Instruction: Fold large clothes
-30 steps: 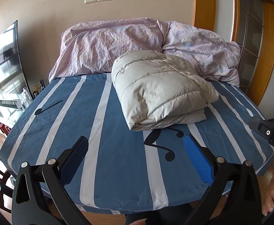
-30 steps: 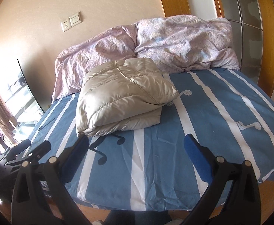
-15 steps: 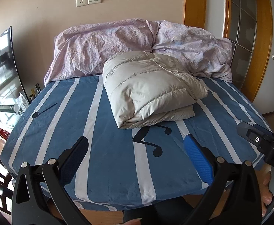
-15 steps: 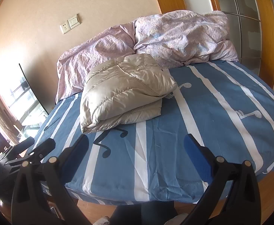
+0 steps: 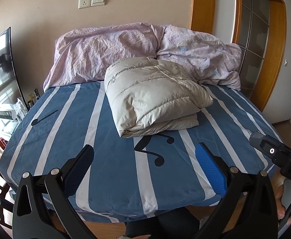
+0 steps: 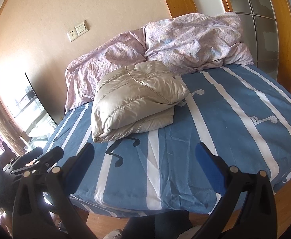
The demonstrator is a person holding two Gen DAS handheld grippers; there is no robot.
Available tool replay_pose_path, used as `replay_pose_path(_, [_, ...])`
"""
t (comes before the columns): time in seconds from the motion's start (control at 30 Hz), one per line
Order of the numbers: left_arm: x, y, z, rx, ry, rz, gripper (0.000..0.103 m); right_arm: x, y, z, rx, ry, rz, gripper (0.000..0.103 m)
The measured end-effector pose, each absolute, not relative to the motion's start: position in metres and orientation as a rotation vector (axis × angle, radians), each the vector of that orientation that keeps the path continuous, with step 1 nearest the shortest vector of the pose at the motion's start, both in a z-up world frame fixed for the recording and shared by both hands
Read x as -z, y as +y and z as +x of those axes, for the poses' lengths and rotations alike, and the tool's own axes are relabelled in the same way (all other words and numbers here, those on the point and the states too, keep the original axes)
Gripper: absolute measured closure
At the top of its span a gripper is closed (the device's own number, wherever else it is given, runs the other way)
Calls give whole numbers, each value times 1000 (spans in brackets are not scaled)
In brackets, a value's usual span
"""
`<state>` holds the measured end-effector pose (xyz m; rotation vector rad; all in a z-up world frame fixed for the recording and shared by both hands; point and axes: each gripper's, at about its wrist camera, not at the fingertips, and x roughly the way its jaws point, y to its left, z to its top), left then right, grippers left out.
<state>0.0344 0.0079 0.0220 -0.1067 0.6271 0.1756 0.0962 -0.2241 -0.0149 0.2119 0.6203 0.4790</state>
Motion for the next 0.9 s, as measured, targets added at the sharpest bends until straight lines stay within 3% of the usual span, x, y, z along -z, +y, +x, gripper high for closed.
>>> replay_pose_path(0.9, [-25,13,33,-185,626,-133,1,15,-219,96,-503,635,222,2])
